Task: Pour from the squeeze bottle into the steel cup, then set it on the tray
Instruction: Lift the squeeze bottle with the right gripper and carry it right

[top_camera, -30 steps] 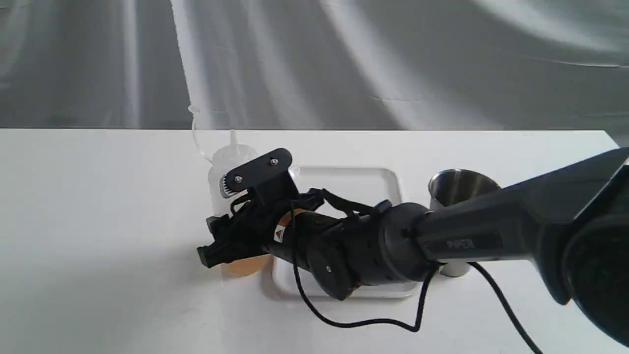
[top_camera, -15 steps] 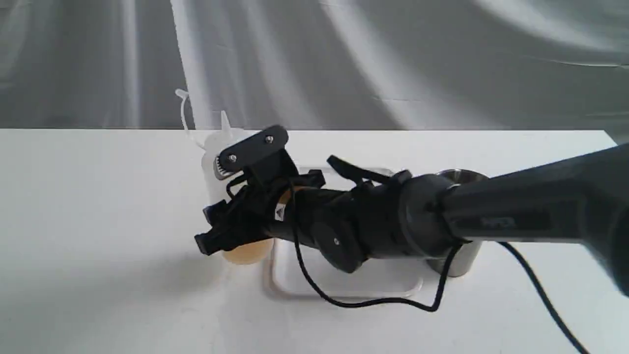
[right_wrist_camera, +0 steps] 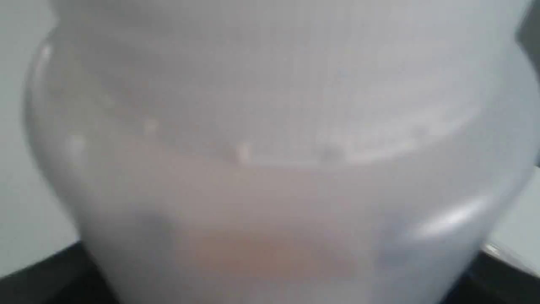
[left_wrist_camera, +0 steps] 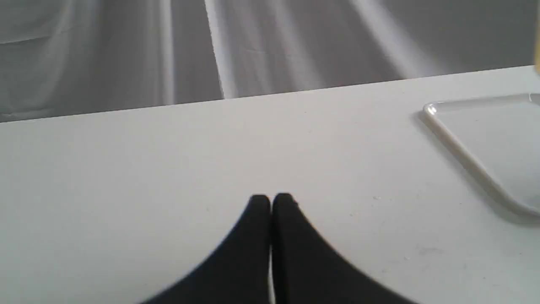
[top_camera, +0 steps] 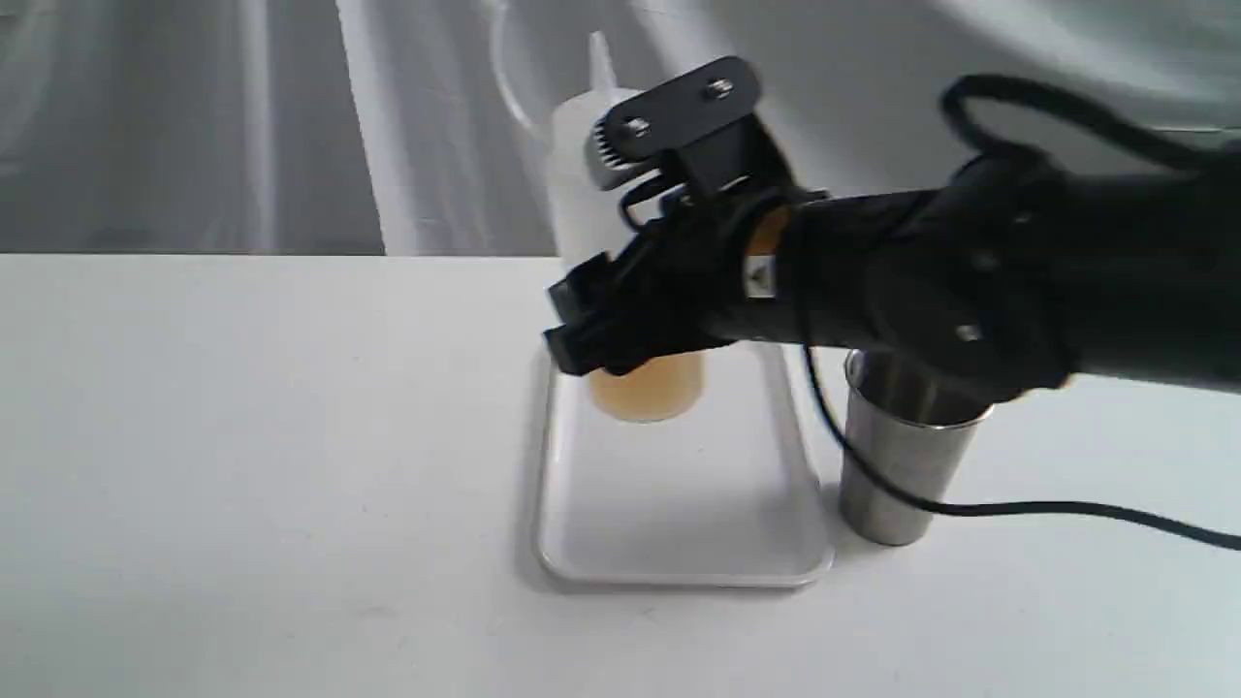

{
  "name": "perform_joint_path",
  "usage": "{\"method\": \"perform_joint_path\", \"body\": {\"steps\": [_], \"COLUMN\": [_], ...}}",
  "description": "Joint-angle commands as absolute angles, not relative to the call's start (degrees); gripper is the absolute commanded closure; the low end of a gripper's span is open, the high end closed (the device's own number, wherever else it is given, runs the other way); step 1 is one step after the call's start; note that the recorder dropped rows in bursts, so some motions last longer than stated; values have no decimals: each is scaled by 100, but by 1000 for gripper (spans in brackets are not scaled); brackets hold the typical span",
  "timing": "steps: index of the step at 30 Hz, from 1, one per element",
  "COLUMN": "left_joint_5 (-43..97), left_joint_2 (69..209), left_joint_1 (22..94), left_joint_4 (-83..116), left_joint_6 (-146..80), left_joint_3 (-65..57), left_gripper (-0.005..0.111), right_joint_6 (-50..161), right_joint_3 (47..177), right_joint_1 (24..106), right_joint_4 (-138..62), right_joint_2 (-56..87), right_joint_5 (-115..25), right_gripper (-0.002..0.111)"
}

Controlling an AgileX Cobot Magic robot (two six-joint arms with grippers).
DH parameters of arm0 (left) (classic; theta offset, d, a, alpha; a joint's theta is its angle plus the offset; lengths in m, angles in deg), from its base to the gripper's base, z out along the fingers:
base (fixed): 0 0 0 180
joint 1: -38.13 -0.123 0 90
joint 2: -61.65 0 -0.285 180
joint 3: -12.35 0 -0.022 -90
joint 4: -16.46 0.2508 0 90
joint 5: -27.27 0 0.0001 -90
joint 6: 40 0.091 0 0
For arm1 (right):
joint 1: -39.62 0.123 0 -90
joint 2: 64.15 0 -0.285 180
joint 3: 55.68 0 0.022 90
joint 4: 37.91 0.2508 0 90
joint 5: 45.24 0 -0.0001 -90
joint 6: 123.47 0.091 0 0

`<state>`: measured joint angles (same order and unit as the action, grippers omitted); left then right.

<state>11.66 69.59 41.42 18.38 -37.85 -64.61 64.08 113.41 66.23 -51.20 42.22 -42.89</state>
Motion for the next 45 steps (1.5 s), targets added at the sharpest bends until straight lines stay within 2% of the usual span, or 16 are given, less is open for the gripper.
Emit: {"method": "perform_joint_path", "body": {"steps": [1, 10, 19, 28, 40, 45], "left_joint_5": [1206, 1206, 1206, 1206, 1206, 1206], "left_joint_2": [6944, 6944, 6944, 6944, 6944, 6944], "left_joint_1": [4175, 4175, 4175, 4175, 4175, 4175], "left_joint_4": [1834, 1834, 1834, 1834, 1834, 1834], "left_joint_6": [-3817, -3806, -3818, -3796, -3812, -3812], "left_joint_3": [-6487, -6487, -6487, -6487, -6487, -6487], "left_gripper": [107, 107, 107, 107, 107, 107], "right_joint_6": [6930, 7356, 7783, 8127, 10294, 11086], "right_joint_3": [10900, 9692, 8982, 8625, 8625, 8654], "right_joint_1": [6215, 4757, 3547, 3502, 3512, 3897], "right_joint_4": [-5753, -6405, -7262, -8240, -10909, -12185], "right_joint_2": [3345, 1400, 729, 729, 1291, 1587], "right_joint_5": [-3822, -3289, -2814, -2676, -2417, -1721], "right_gripper": [92, 92, 92, 92, 92, 92]}}
